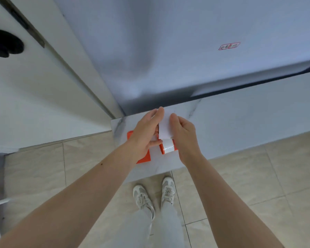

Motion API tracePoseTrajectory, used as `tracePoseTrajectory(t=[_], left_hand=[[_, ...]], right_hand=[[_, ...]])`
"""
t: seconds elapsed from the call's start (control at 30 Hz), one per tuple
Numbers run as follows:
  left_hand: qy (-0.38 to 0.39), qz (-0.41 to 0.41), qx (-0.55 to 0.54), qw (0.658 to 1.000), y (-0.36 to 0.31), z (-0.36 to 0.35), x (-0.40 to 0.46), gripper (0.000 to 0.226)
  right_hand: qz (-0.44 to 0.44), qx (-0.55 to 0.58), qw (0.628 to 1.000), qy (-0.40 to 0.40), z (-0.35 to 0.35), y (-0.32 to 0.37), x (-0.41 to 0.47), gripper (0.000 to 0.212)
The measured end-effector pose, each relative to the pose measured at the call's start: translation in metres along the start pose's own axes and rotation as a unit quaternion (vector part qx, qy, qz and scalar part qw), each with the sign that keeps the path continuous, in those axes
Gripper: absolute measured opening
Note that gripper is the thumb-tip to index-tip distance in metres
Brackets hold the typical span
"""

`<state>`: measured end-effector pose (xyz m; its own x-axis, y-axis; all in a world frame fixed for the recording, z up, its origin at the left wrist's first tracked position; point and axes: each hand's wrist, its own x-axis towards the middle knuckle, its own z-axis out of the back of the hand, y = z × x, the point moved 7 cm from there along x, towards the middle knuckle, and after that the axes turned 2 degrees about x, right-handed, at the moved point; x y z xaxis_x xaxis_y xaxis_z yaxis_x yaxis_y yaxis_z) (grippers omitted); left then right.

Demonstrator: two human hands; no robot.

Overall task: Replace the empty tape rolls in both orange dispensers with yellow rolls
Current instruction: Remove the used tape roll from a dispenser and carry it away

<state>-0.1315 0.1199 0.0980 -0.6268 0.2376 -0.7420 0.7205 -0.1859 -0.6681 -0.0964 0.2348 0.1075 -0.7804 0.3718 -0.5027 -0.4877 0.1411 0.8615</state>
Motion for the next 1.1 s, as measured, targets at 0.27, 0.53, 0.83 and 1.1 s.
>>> tracePoseTrajectory(t=[0.27,0.53,0.83,1.1], left_hand=[[0.059,-0.03,0.056,0.996,-0.004,-0.062,-0.008,0.056],[0.11,-0.019,0.097,0.989,-0.005,-0.163,-0.023,0.042],[0.138,-0.021,0.12,0.983,0.005,-0.297,-0.037,0.048],[0.159,-0.022,0.143,0.977,0.005,-0.402,-0.039,0.041]], right_hand=[[0.019,0.024,0.994,-0.108,0.078,0.0,-0.029,0.031],[-0.07,0.113,0.984,-0.119,0.172,-0.018,-0.04,0.055],[-0.083,0.166,0.974,-0.131,0.302,-0.023,-0.053,0.037],[-0.074,0.194,0.966,-0.152,0.399,-0.022,-0.046,0.031]])
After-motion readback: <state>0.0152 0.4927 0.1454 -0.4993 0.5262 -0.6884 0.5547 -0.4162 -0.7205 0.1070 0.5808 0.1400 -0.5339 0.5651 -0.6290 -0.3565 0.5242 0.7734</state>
